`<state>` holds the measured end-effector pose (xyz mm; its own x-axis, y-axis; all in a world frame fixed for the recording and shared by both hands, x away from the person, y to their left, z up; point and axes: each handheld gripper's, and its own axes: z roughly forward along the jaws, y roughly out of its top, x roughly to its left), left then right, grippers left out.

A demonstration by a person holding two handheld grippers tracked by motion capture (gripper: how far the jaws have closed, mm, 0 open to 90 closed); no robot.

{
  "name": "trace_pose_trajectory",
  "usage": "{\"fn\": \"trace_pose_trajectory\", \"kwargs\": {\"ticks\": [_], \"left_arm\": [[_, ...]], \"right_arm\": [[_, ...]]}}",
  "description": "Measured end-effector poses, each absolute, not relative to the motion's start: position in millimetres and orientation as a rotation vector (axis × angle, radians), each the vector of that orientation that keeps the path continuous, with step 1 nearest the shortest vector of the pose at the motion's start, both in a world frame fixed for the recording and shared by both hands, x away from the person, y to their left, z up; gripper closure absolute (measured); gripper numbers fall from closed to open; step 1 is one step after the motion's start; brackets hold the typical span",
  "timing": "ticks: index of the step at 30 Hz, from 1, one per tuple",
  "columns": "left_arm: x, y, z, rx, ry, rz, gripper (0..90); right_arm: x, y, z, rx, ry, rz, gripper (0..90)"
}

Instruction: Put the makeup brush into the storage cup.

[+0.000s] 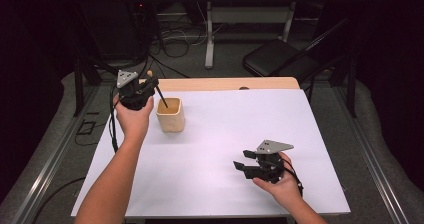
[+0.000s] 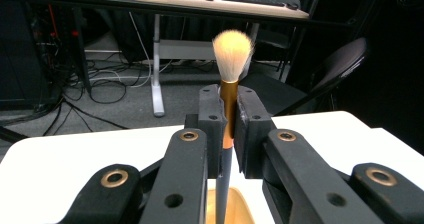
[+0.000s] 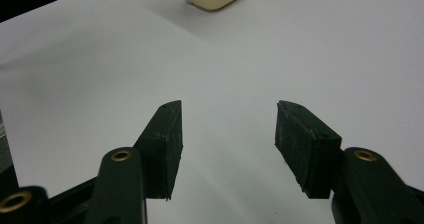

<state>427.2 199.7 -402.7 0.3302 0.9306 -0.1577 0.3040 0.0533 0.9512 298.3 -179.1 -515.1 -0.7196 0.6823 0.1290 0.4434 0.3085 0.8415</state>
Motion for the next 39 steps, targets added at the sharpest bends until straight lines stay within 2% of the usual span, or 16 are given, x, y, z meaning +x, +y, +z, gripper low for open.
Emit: {"fn": "trace_pose_trajectory", "kwargs": {"ticks": [39], "left_arm": [[429,197,-436,1.515,1.223,0.686,83.2]], "right_arm": [[298,-180,-518,1.027,2.322,1.370,44.4]]}}
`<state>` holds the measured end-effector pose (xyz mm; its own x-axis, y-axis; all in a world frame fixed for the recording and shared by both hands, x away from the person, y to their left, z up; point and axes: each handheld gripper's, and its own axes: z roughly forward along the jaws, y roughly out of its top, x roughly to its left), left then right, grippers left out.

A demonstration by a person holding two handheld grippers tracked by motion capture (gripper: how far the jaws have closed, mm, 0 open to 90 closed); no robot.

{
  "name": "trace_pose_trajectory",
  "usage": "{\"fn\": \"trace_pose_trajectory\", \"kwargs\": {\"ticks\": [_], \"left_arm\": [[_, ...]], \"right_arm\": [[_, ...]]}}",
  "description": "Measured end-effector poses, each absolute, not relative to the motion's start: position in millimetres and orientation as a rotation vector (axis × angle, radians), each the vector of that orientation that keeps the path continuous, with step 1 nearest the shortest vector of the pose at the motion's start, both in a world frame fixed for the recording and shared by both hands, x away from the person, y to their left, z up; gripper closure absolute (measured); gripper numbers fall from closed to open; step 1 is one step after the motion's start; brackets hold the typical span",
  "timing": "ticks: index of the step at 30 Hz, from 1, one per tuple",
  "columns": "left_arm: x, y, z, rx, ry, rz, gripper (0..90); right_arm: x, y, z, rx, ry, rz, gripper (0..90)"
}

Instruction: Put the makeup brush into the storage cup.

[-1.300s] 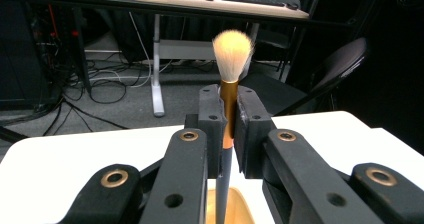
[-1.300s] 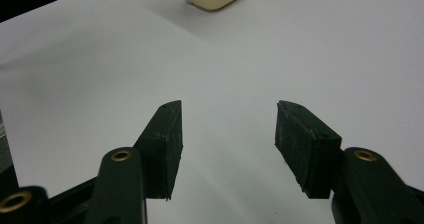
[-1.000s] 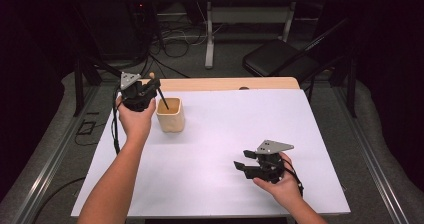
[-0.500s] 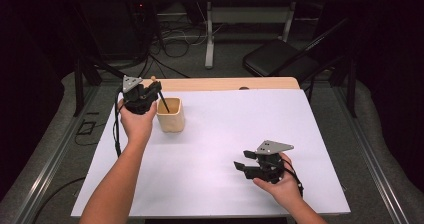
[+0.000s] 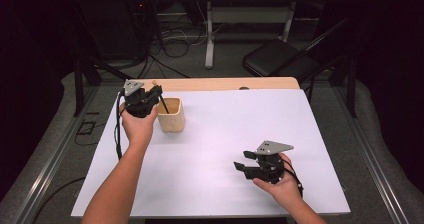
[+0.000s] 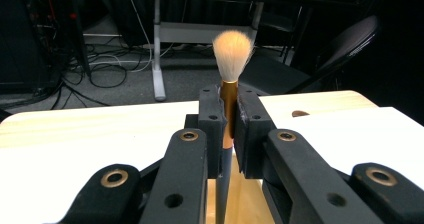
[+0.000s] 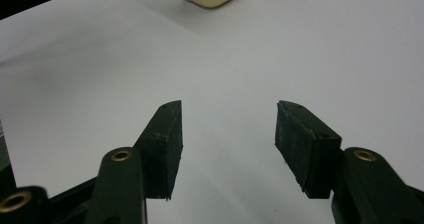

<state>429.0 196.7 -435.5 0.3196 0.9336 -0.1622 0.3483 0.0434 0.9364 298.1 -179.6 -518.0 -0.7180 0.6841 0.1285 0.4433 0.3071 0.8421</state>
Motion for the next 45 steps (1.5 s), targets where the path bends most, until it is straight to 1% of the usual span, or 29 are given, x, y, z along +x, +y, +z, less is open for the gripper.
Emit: {"fn": "trace_pose_trajectory", "kwargs": {"ticks": [18,45], "left_arm": [[429,197,-449,1.530,1.241,0.671,83.2],[431,187,-466,1.586,1.244,0.665,83.2]], "right_arm": [[298,-179,-519,1.028,2.329,1.365,44.4],[298,-178,-519,1.028,2.335,1.363,44.4]]}}
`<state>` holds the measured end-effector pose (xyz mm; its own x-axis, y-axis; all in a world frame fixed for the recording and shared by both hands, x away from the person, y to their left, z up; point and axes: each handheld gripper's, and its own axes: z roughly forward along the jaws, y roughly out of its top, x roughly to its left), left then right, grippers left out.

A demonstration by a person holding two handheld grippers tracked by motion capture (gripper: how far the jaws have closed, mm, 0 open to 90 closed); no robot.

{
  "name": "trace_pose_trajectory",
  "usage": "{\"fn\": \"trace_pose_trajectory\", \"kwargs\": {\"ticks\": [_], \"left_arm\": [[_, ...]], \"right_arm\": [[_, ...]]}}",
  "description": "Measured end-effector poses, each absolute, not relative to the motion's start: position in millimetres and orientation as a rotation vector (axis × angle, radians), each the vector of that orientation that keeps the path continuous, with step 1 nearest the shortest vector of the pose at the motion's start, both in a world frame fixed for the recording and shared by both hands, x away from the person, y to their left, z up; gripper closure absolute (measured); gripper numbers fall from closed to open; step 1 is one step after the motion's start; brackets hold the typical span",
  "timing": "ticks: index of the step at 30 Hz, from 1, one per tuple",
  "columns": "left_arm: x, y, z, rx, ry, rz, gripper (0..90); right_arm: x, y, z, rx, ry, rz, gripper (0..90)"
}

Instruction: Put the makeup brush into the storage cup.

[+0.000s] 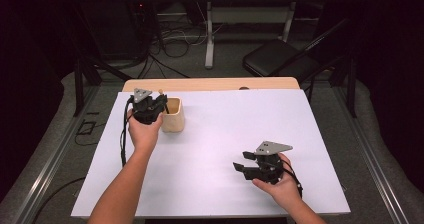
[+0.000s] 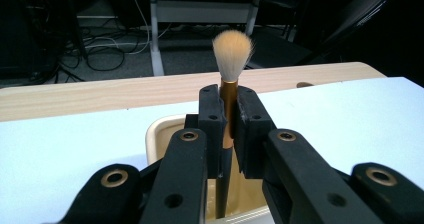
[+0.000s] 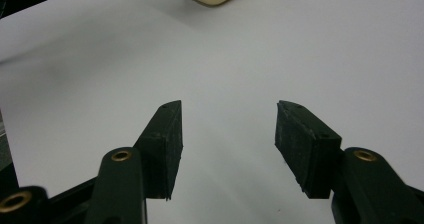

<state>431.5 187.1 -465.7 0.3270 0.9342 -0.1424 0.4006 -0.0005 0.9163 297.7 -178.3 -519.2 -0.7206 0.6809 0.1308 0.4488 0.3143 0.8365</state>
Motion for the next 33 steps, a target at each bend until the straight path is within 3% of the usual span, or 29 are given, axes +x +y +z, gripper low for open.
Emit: {"fn": "trace_pose_trajectory", "kwargs": {"ticks": [33], "left_arm": [[432.4,184.3,-472.1,1.639,1.244,0.669,83.0]], "right_arm": [[297.4,-177.6,-520.2,1.021,2.339,1.366,44.4]]}}
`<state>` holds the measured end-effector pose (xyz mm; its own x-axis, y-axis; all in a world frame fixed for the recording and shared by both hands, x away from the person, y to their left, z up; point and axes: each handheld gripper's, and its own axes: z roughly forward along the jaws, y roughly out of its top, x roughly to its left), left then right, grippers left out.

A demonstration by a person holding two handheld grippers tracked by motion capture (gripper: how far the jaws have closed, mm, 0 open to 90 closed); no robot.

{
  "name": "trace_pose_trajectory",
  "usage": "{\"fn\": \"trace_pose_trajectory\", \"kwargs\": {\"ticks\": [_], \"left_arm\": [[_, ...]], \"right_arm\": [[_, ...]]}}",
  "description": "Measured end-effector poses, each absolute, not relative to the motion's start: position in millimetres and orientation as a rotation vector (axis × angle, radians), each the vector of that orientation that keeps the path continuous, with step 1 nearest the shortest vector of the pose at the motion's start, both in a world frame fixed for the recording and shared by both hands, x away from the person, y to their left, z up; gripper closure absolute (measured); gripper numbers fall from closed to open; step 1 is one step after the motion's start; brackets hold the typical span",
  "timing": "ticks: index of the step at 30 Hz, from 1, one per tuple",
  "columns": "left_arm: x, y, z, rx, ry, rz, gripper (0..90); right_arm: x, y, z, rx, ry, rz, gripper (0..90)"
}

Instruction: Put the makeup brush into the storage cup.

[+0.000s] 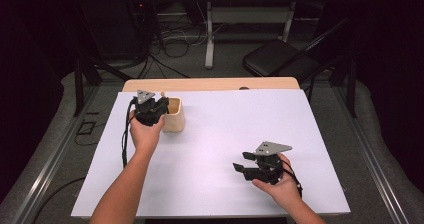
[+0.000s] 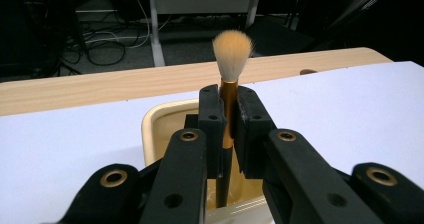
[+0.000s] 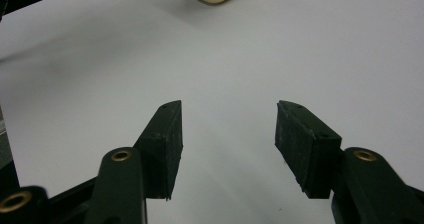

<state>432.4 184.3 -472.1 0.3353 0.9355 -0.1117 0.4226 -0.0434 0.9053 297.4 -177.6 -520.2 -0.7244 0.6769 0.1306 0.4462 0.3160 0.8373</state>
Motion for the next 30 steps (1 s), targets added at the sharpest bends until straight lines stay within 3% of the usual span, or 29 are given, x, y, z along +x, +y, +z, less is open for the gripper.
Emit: {"fn": "trace_pose_trajectory", "kwargs": {"ticks": [10,20,30], "left_arm": [[432.6,185.2,-472.8,1.641,1.260,0.662,80.5],[434.5,187.6,-473.7,1.622,1.266,0.640,47.2],[430.8,189.1,-470.9,1.641,1.248,0.661,42.8]], "right_arm": [[297.5,-177.8,-520.2,1.023,2.337,1.366,44.4],[297.3,-178.0,-520.2,1.023,2.336,1.364,44.4],[297.6,-177.8,-520.2,1.024,2.337,1.362,44.4]]}}
